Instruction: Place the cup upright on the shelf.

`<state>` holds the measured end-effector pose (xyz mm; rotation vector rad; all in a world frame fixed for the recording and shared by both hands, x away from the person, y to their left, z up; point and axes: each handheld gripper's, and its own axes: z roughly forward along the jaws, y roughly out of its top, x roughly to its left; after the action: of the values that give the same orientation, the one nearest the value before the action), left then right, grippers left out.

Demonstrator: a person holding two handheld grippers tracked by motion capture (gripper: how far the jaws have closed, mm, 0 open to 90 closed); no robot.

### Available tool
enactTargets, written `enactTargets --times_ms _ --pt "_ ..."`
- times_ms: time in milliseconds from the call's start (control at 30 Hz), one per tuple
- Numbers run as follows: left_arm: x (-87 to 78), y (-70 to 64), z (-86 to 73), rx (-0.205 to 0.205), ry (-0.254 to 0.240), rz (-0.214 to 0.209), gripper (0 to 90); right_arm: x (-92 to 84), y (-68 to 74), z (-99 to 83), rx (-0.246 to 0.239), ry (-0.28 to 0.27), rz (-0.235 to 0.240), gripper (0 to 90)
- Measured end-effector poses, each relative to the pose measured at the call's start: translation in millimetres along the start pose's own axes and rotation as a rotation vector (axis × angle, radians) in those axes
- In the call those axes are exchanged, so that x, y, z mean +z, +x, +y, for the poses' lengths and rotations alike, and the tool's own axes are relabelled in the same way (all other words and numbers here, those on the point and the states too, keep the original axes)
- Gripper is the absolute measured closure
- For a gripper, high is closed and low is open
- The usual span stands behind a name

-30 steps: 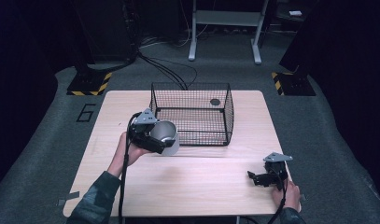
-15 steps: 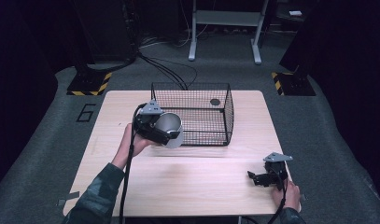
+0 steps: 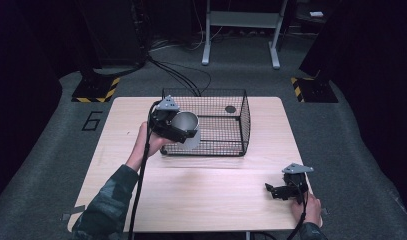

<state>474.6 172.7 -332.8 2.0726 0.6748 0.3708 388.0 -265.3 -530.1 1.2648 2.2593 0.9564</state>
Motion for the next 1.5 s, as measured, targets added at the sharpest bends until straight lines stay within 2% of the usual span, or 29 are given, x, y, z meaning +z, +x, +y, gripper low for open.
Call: enactTargets --times_ms 133,400,700,1500 --pt "3.6 2.7 5.5 0.004 0.004 0.004 6.2 0.0 0.0 0.0 0.000 0.000 0.000 0.0" --pt "16.3 15.7 15.8 -0.012 0.018 0.017 6.2 0.0 0.0 0.0 0.000 0.000 0.000 0.0" --pt "27.2 24.9 21.8 -0.022 0.031 0.021 6.2 0.0 0.0 0.0 0.002 0.001 0.001 0.0" --pt "72.3 38.5 23.1 -0.048 0.095 0.063 6.2 0.0 -0.1 0.0 0.002 0.001 0.002 0.0"
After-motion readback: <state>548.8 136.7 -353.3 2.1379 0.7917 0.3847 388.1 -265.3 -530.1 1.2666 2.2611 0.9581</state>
